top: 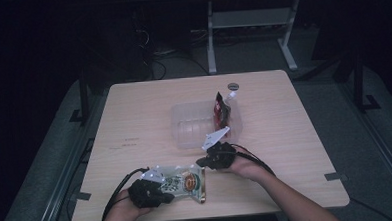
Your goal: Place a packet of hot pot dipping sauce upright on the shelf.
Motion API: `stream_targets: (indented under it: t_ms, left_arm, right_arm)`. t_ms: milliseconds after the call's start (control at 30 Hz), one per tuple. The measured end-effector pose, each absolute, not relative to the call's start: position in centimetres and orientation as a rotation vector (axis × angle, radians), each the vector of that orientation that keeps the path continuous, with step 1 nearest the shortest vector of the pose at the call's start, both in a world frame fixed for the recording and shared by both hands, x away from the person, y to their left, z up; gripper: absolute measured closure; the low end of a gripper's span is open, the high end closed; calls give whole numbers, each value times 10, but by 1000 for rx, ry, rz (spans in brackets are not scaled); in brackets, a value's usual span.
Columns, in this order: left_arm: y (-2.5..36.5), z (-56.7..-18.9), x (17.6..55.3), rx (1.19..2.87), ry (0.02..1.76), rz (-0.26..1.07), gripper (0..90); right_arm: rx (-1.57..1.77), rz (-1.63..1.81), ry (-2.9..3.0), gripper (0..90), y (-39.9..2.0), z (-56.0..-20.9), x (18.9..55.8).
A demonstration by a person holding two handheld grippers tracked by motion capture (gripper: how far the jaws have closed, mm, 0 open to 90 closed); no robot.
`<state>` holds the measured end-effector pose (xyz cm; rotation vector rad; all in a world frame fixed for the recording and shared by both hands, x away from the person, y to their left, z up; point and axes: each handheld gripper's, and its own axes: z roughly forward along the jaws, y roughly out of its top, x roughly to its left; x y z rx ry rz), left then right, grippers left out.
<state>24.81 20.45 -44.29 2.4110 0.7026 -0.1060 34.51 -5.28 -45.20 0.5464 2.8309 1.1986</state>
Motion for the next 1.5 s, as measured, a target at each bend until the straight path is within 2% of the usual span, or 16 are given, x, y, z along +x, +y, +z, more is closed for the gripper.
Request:
stream_targets:
  t_ms: [333, 800, 1033, 1167, 1500]
  left_arm:
    - [211, -442, 256, 2410, 729, -75, 898]
    - [220, -443, 280, 2399, 775, -62, 898]
    - [221, -442, 278, 2411, 772, -42, 898]
    - [224, -442, 280, 2402, 795, -38, 898]
    - [230, -441, 284, 2413, 820, 5, 898]
  right_arm:
    - [434, 1093, 2870, 897, -41, -464, 347]
    - [260, 1091, 2964, 897, -35, -462, 317]
    - [396, 1098, 2847, 897, -25, -460, 343]
    - [364, 1074, 2862, 899, -18, -463, 347]
    - [254, 1105, 2926, 900, -1, -464, 324]
